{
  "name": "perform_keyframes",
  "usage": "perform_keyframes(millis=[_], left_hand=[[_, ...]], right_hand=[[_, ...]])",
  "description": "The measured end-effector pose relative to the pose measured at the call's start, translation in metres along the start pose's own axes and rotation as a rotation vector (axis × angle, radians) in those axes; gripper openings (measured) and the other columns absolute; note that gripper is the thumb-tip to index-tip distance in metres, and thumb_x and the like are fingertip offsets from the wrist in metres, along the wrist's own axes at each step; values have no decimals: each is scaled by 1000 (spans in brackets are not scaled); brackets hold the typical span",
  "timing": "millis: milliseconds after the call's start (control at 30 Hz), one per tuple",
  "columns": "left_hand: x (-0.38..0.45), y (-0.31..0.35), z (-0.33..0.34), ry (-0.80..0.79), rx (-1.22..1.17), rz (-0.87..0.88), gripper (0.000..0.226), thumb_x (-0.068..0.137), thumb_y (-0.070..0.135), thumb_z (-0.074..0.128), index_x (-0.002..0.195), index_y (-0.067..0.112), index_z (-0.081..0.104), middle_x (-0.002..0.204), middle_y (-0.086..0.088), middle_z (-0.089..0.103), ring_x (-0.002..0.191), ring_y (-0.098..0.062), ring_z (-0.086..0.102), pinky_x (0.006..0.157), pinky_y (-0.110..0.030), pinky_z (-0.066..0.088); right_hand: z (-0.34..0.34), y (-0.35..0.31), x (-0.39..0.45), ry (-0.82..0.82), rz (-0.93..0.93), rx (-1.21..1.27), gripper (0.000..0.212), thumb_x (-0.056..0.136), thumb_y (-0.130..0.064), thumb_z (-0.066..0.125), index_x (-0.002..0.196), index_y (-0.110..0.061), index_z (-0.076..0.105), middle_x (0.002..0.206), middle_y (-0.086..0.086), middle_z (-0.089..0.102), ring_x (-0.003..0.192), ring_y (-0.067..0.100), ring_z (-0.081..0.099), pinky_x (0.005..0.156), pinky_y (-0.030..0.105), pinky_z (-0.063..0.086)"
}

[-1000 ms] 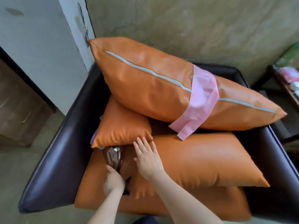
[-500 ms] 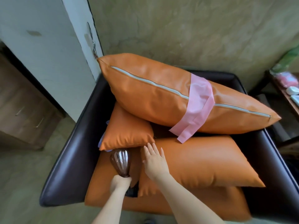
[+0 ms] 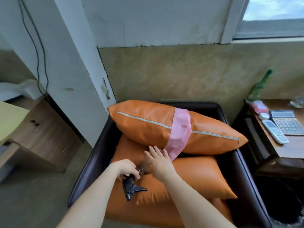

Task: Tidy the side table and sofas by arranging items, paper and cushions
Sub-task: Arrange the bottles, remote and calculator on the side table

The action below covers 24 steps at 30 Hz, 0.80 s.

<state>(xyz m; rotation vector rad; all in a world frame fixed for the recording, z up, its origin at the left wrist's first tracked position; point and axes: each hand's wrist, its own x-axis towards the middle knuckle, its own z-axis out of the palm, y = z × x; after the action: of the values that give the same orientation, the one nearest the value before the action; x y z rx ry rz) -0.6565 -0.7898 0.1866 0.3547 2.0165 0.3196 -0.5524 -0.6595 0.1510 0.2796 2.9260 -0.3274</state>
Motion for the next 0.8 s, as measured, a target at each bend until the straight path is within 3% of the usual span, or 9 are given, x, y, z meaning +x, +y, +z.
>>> perform_keyframes(millis=[67, 167, 267, 333, 400, 467, 567, 700, 800], left_hand=[[-17, 39, 10, -55, -32, 44, 8, 75, 20, 71, 80, 18, 65, 77, 1, 63, 74, -12, 60, 70, -23, 47], [-28, 102, 30, -76, -80, 109, 9, 77, 19, 72, 79, 14, 65, 77, -2, 65, 75, -14, 62, 69, -24, 49], [-34, 159, 45, -89, -168, 163, 46, 69, 39, 77, 103, 8, 67, 101, -11, 70, 93, -25, 67, 88, -37, 53], [-40, 190, 57, -96, -391, 207, 50, 87, 48, 60, 114, 6, 61, 111, -17, 68, 97, -27, 67, 92, -39, 52], [-46, 212, 74, -110, -627, 258, 56, 95, 56, 41, 111, 6, 61, 111, -18, 67, 98, -27, 66, 89, -38, 51], [-43, 229, 94, -118, -711, 330, 53, 96, 55, 35, 109, 10, 63, 113, -14, 66, 102, -25, 63, 91, -39, 48], [-33, 251, 130, -47, -561, 448, 31, 95, 34, 52, 120, 16, 57, 115, 0, 60, 111, -18, 54, 99, -37, 42], [-21, 288, 161, -40, -341, 642, 55, 82, 7, 71, 132, 11, 48, 126, 1, 57, 114, -14, 55, 91, -22, 46], [-16, 321, 177, 17, -164, 725, 74, 71, 8, 79, 135, 15, 43, 125, -1, 56, 116, -15, 54, 96, -23, 43]], right_hand=[[-22, 24, -21, -27, -41, -63, 83, 81, -11, 67, 148, -17, 18, 159, 4, 4, 146, 22, 0, 116, 49, 3], [-52, 65, -51, -11, 10, -29, 58, 82, -8, 62, 135, -16, 41, 144, 5, 37, 138, 24, 24, 112, 52, 15], [-72, 113, -79, 43, 124, 42, 38, 83, -14, 58, 120, -20, 51, 123, 2, 53, 121, 24, 44, 99, 48, 33], [-83, 145, -100, 93, 234, 214, 28, 78, -15, 59, 105, -24, 57, 112, 0, 60, 109, 25, 53, 84, 39, 43], [-90, 172, -119, 176, 343, 473, 19, 72, -14, 62, 87, -24, 56, 99, 1, 66, 95, 26, 60, 73, 32, 46], [-94, 192, -134, 269, 443, 761, 20, 72, -12, 67, 89, -19, 59, 92, 2, 66, 88, 24, 61, 72, 30, 48], [-102, 215, -149, 371, 575, 1101, 28, 74, -8, 73, 100, -10, 63, 93, 4, 66, 87, 20, 61, 74, 29, 50], [-110, 244, -164, 549, 662, 1289, 28, 75, -1, 72, 100, -11, 64, 93, 5, 67, 93, 21, 62, 90, 35, 49], [-109, 268, -174, 677, 727, 1374, 18, 75, -5, 74, 84, -17, 65, 89, 8, 70, 92, 29, 66, 91, 44, 51]])
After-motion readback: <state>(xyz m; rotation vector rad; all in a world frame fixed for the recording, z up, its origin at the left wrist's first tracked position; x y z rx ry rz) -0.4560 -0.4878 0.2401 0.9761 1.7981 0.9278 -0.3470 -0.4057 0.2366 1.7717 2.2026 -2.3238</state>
